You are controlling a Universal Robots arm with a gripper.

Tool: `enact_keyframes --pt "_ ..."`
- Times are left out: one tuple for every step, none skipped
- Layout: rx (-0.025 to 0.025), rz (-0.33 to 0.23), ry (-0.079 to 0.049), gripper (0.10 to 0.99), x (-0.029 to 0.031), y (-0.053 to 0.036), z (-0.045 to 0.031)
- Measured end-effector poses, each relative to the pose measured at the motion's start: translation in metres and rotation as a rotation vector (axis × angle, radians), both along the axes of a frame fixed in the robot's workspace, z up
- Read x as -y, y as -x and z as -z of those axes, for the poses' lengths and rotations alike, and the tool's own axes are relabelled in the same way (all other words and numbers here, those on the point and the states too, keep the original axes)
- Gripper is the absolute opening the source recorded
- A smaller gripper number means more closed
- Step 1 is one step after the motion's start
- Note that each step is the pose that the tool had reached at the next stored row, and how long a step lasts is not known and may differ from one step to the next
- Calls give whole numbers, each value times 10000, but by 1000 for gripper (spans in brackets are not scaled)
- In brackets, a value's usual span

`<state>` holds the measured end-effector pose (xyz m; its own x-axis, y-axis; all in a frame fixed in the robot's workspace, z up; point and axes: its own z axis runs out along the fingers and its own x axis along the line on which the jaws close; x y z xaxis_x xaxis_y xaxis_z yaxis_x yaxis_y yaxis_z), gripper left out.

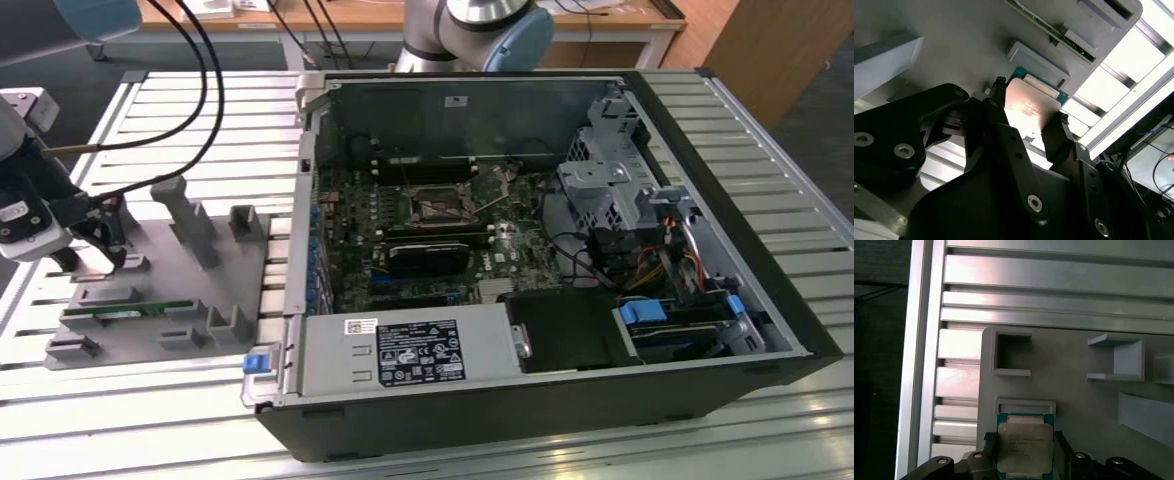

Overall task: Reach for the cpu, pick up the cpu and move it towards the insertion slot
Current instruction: 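Pick up the cpu and move it towards the insertion slot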

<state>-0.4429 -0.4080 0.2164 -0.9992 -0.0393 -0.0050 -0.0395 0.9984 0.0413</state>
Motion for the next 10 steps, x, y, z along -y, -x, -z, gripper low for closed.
enact_keyframes --pt "-2 0 -1 537 0 0 -1" --pt "-2 0 -1 537 0 0 -2" --pt "-5 0 1 537 0 0 -8" --pt "-7 0 2 537 1 1 -15" --pt "-5 0 1 537 1 1 -23" --pt "-3 0 0 537 0 0 -30" --pt "-3 0 -1 537 0 0 -40" --pt "-4 0 0 537 0 0 -48" --pt "-3 0 0 537 0 0 -57" --pt "-3 0 -1 537 0 0 -65"
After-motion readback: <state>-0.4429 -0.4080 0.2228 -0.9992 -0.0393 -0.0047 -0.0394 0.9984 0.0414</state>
